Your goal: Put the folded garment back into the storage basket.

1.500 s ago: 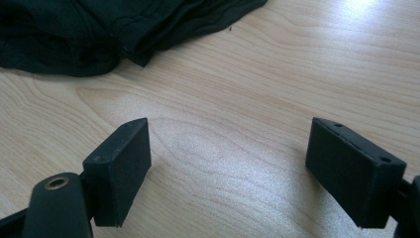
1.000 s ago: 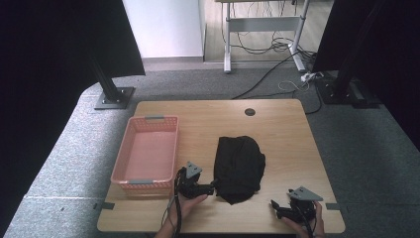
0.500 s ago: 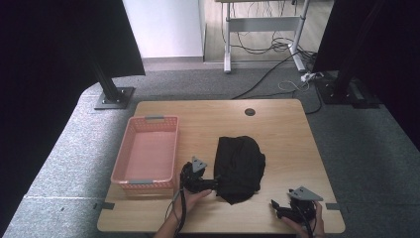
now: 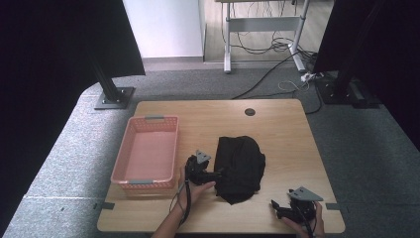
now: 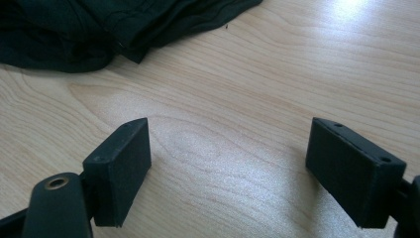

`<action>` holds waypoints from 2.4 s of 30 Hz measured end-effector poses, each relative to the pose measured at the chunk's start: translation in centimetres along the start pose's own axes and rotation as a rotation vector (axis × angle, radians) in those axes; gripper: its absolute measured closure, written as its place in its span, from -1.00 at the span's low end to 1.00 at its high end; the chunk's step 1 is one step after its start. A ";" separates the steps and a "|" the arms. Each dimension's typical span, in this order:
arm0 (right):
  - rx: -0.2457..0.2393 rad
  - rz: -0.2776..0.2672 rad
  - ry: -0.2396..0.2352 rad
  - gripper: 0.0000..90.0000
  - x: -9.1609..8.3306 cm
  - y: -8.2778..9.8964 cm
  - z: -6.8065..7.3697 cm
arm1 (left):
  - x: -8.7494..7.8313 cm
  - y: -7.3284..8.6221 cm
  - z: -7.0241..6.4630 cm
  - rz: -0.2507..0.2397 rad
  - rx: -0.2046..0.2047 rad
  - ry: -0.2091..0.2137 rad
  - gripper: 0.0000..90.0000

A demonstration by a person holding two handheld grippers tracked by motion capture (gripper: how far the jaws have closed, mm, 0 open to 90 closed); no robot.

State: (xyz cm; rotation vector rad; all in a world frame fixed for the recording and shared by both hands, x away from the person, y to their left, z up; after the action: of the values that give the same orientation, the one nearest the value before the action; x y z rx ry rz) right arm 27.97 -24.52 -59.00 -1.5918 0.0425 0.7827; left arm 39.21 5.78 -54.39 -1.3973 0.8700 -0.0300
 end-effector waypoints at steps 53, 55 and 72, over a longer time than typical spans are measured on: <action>-0.010 0.000 -0.005 -0.60 -0.1 0.1 0.0 | 7.5 -3.6 1.7 0.067 -0.008 -0.026 -0.65; -0.011 0.000 -0.006 -0.60 -0.1 0.1 0.0 | 7.7 -3.7 1.7 0.069 -0.013 -0.025 -0.65; -0.018 0.000 -0.015 -0.61 -0.1 0.1 0.0 | 9.9 -5.1 2.7 0.071 -0.048 -0.025 -0.65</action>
State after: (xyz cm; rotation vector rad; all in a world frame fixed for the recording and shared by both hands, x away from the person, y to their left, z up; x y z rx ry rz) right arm 27.87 -24.53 -59.02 -1.6024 0.0242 0.7972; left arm 49.99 1.93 -55.25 -1.4074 0.9042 0.0629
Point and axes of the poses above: each handheld gripper's, and its own axes: x roughly forward along the jaws, y roughly out of its underside, z roughly to its left, the point moved 4 cm from there along x, roughly forward along the jaws, and after that the axes turned 8 degrees about -z, right-handed, at the moved point
